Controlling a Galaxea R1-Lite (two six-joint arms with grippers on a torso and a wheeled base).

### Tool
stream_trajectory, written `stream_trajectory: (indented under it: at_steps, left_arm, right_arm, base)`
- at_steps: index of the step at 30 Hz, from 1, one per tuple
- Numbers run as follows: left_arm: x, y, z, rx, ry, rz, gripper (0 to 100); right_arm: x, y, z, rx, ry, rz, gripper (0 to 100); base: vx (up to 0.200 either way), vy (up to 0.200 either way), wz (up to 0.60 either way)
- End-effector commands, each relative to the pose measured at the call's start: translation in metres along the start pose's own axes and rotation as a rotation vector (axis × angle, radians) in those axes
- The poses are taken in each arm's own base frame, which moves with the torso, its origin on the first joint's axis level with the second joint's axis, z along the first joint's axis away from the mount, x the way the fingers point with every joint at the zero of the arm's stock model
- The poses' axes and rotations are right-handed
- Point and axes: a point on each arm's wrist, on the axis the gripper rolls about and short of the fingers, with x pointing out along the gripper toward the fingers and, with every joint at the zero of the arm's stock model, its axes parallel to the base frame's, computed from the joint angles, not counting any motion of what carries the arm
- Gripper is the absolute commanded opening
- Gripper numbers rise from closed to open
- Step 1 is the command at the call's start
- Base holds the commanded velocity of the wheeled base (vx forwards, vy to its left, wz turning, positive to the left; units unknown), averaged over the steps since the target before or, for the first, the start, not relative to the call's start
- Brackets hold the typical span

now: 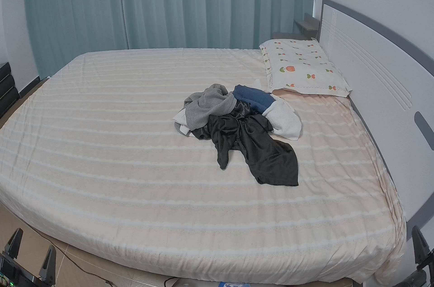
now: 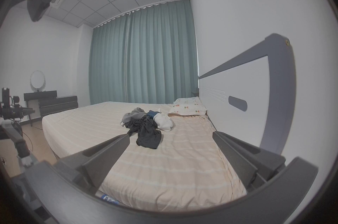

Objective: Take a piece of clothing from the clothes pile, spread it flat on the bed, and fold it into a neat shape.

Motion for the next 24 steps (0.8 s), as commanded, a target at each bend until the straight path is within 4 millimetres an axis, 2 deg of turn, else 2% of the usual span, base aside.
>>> stream_trajectory:
  at_steps: [1,3,6,7,10,11,12,16,17,18,19,20,21,22,24]
  left_arm:
    - [0.000,0.000,-0.005,-0.003,0.001,0.001,100]
    - [0.000,0.000,-0.005,-0.001,0.001,-0.001,100]
    - [0.000,0.000,-0.005,-0.001,0.001,-0.002,100]
    - [0.000,0.000,-0.005,-0.001,0.001,-0.002,100]
    - [0.000,0.000,-0.005,-0.001,0.001,-0.002,100]
    - [0.000,0.000,-0.005,-0.001,0.001,-0.002,100]
    - [0.000,0.000,-0.005,-0.001,0.001,-0.004,100]
    - [0.000,0.000,-0.005,-0.001,0.001,-0.004,100]
    - [0.000,0.000,-0.005,-0.001,0.001,-0.005,100]
    - [0.000,0.000,-0.005,-0.001,0.001,-0.004,100]
    - [0.000,0.000,-0.005,-0.003,0.001,-0.004,100]
    - [0.000,0.000,-0.005,-0.003,0.001,-0.004,100]
    - [0.000,0.000,-0.005,-0.003,0.001,-0.004,100]
    - [0.000,0.000,-0.005,-0.003,0.001,-0.011,100]
    - [0.000,-0.001,-0.005,-0.001,0.001,-0.024,100]
  right_arm:
    - [0.031,0.000,0.031,0.036,0.192,0.071,100]
    - [0.044,-0.001,0.030,0.055,0.267,0.087,100]
    - [0.077,-0.002,0.036,0.106,0.369,0.097,100]
    - [0.083,-0.002,0.036,0.115,0.385,0.098,100]
    - [0.132,0.001,0.034,0.154,0.510,0.124,100]
    - [0.134,0.001,0.033,0.157,0.517,0.126,100]
    - [0.159,0.005,0.028,0.174,0.572,0.133,100]
    - [0.221,0.016,0.015,0.236,0.650,0.097,100]
    - [0.228,0.017,0.013,0.247,0.657,0.087,100]
    - [0.251,0.023,0.006,0.278,0.681,0.049,100]
    - [0.256,0.024,0.005,0.284,0.687,0.042,100]
    - [0.279,0.032,-0.005,0.324,0.707,-0.001,100]
    - [0.281,0.032,-0.006,0.327,0.710,-0.004,100]
    - [0.306,0.041,-0.017,0.371,0.713,-0.036,100]
    - [0.328,0.048,-0.028,0.397,0.710,-0.043,100]
  base:
    - [0.000,0.000,0.00]
    - [0.000,0.000,0.00]
    - [0.000,0.000,0.00]
    - [0.000,0.000,0.00]
    - [0.000,0.000,0.00]
    - [0.000,0.000,0.00]
    - [0.000,0.000,0.00]
    - [0.000,0.000,0.00]
    - [0.000,0.000,0.00]
    - [0.000,0.000,0.00]
    - [0.000,0.000,0.00]
    - [0.000,0.000,0.00]
    - [0.000,0.000,0.00]
    - [0.000,0.000,0.00]
    - [0.000,0.000,0.00]
